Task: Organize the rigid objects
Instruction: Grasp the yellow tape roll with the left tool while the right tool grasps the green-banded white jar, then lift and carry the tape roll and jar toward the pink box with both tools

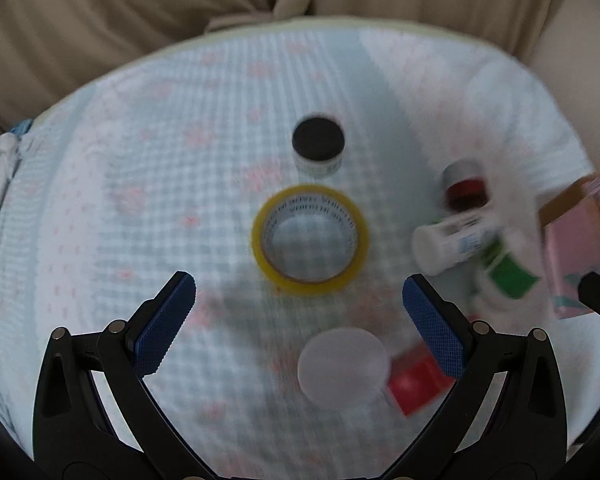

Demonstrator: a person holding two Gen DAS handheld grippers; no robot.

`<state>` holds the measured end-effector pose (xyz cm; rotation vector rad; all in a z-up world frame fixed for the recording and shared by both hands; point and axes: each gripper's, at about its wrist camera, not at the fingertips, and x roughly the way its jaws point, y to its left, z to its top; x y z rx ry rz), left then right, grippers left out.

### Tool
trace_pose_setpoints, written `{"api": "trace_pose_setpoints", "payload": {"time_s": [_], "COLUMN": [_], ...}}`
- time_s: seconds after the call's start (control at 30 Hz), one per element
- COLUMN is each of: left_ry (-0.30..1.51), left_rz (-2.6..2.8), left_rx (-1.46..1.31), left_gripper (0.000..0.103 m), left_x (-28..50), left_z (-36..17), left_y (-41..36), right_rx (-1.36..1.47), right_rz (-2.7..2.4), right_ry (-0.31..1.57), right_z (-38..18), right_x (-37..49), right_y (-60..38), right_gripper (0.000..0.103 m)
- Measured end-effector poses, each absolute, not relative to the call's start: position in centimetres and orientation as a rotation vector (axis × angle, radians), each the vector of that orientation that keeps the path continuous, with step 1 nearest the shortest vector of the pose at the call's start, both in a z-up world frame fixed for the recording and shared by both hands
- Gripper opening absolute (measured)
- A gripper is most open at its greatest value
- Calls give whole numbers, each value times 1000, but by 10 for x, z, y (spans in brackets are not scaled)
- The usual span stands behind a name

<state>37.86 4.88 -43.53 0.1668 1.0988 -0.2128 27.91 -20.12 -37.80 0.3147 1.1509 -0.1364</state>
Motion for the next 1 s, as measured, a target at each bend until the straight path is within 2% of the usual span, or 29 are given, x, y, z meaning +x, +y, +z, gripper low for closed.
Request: {"api": "trace_pose_setpoints", "payload": {"time_s": [0.13,0.3,0.63,0.67,0.73,1.0], "left_ry": [1142,1176,1186,1187,1198,1186], "left_rz": [-216,-217,-228,-223,-221,-222], "left_rx": [222,235,255,251,239,236], "left_gripper": [103,103,102,98,98,98], "left_x": [400,418,438,439,441,441], "left_z": [-481,-509,-525,-525,-524,-520], "left_y": [36,27,15,17,19,21], "right_rx": [342,367,420,431,451,416], "right_rz": [-123,-101,-78,-79,-69,-73], "right_ry": [1211,1247,1254,1256,1264,1262], "right_z": [-421,-454,-482,-482,-485,-486], "right_x": [292,311,329,329,330,332], "right_y": [-208,-213,-220,-221,-223,-219], "right_gripper": [103,103,96,92,67,67]}}
